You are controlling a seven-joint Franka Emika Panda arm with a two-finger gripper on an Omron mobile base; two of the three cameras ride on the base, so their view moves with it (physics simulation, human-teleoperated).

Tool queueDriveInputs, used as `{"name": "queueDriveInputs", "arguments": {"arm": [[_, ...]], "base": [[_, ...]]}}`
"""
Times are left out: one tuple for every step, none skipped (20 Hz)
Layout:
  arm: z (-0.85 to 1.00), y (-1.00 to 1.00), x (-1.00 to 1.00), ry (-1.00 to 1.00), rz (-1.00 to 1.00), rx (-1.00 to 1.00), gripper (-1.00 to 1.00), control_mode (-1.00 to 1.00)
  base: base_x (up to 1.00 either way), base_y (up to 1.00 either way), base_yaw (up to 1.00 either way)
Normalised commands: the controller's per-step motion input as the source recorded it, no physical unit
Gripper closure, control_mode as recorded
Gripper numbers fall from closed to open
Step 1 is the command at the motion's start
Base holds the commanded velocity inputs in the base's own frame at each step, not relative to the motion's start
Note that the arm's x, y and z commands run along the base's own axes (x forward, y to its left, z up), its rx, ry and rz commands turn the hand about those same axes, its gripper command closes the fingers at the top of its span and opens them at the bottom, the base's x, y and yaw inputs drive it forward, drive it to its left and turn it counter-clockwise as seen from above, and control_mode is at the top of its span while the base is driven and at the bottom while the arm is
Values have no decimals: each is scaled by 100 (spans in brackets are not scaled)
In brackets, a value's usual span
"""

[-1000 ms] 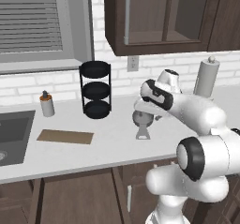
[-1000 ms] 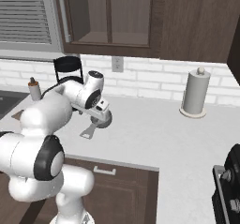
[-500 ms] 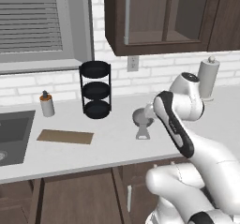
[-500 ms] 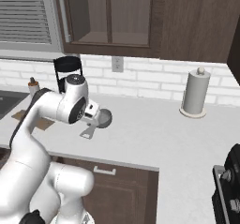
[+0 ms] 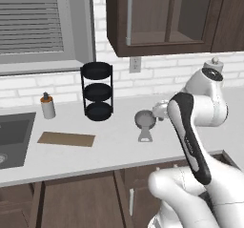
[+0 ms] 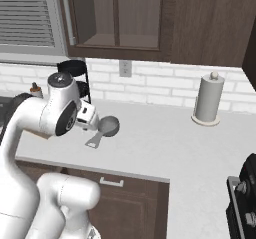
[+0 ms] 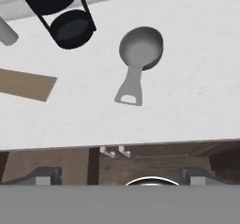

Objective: Pick the measuring cup from the drawer and place it on the counter.

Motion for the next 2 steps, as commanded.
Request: {"name": "queueDriveInputs", "arguments": {"arm": [[76, 0, -51, 0, 0, 0, -100, -100], [67, 0, -49, 0, 0, 0, -100, -100]], "base": [[0, 0, 0], [0, 0, 0]]}}
